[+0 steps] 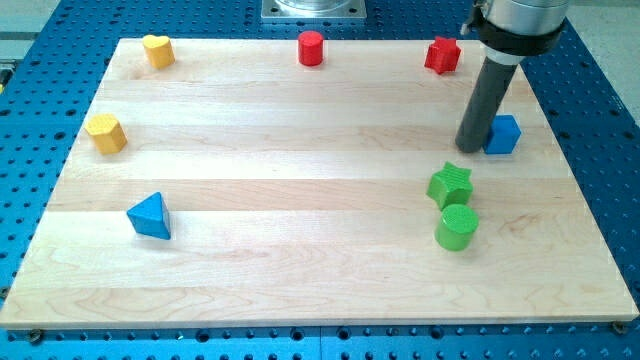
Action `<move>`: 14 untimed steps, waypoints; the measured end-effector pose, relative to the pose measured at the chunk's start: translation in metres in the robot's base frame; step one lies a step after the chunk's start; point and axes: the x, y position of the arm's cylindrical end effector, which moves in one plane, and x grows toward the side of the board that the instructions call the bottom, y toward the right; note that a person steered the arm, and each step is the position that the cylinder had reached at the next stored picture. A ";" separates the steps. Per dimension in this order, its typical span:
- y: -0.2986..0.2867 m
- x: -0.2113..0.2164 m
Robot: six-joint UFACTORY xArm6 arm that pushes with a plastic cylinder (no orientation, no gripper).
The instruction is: Place the green star at the bottom right corner of the board
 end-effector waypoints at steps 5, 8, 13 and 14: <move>-0.077 0.044; 0.018 0.084; 0.023 0.103; 0.051 0.103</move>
